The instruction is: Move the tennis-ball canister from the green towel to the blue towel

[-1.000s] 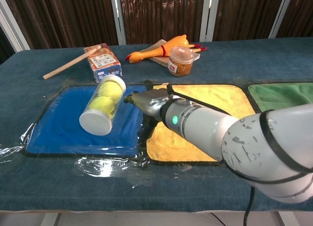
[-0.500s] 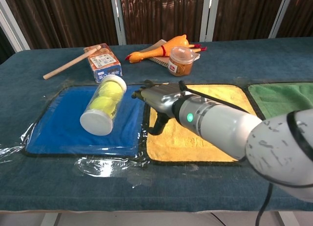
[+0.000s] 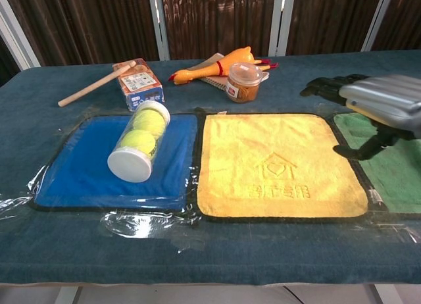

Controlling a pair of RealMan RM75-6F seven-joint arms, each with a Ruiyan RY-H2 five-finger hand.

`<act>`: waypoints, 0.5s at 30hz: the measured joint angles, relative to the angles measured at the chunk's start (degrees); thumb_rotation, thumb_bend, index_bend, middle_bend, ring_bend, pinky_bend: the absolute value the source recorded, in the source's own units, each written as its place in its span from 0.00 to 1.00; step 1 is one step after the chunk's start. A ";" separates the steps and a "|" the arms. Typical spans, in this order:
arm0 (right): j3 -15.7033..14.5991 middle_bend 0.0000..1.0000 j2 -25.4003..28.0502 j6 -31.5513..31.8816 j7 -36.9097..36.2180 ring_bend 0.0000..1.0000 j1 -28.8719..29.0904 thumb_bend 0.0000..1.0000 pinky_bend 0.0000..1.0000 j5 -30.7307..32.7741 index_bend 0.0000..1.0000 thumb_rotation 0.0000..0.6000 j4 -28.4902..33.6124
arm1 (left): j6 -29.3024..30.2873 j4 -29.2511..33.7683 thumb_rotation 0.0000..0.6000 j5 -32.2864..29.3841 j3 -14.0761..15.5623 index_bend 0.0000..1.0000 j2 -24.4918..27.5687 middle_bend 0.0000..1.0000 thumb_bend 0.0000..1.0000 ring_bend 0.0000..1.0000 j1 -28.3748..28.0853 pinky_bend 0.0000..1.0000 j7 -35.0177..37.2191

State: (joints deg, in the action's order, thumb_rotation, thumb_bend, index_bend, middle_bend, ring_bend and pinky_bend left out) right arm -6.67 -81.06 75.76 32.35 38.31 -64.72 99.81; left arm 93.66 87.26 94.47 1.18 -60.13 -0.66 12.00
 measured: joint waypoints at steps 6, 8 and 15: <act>-5.28 0.02 4.55 7.95 -6.20 0.00 -9.31 0.31 0.00 -4.12 0.00 1.00 -2.10 | -0.44 0.57 1.00 -0.14 -0.07 0.00 -0.58 0.01 0.03 0.06 -0.12 0.14 -2.55; -6.60 0.02 5.73 11.39 -11.19 0.00 -13.73 0.31 0.00 -5.81 0.00 1.00 -4.42 | -1.01 1.09 1.00 -0.15 0.03 0.00 -0.94 0.01 0.03 0.06 -0.25 0.14 -4.61; -8.41 0.02 9.76 16.75 -24.46 0.00 -23.76 0.31 0.00 -13.24 0.00 1.00 -11.93 | -3.75 2.70 1.00 -0.25 0.49 0.00 -1.66 0.01 0.03 0.06 -1.10 0.14 -8.73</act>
State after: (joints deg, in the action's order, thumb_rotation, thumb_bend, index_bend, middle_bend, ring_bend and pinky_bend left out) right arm -15.08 -71.30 92.52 7.88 14.56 -77.95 87.88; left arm 89.91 89.96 94.22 1.67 -61.79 -1.76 3.26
